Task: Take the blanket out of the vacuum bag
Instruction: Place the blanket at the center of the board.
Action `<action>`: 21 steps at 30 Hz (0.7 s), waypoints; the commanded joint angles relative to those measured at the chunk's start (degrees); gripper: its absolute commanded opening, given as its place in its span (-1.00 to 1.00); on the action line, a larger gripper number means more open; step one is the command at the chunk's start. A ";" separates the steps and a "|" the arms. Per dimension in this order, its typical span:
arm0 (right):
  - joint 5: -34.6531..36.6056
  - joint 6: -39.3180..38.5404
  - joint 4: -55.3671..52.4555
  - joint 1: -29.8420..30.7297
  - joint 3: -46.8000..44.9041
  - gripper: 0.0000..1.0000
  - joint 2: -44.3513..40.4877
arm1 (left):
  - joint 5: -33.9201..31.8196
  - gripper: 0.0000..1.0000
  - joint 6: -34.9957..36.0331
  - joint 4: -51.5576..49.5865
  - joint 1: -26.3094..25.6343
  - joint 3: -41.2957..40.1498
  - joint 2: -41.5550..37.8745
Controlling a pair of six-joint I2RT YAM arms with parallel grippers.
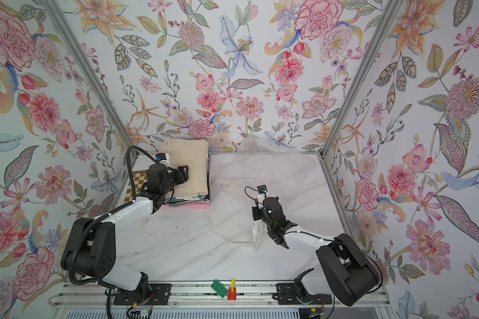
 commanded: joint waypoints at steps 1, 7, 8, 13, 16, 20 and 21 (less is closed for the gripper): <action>0.71 -1.12 -0.86 0.38 0.86 -1.00 -0.28 | -1.43 0.41 1.52 0.95 0.36 -1.22 0.27; 1.47 -1.40 0.68 0.20 0.51 -1.00 1.03 | 4.60 0.45 6.53 4.82 0.27 -1.40 -8.95; 1.99 -1.41 1.37 0.05 0.51 -1.00 1.41 | 5.27 0.45 7.05 3.52 0.23 -1.07 -11.04; 5.93 -0.53 -9.01 -1.18 8.60 -1.00 5.45 | -3.07 0.49 9.12 -22.64 -1.71 4.66 -18.92; 9.31 -0.79 -16.71 -1.16 14.83 -1.00 8.16 | -5.74 0.43 10.51 -39.81 -3.18 5.23 -21.15; 14.29 -2.42 -22.05 -1.64 23.43 -1.00 14.43 | -9.52 0.33 9.78 -49.05 -8.63 0.12 -25.33; 15.25 -3.15 -23.11 -1.65 25.75 -1.00 16.57 | -10.45 0.30 9.12 -50.19 -9.77 -1.05 -26.29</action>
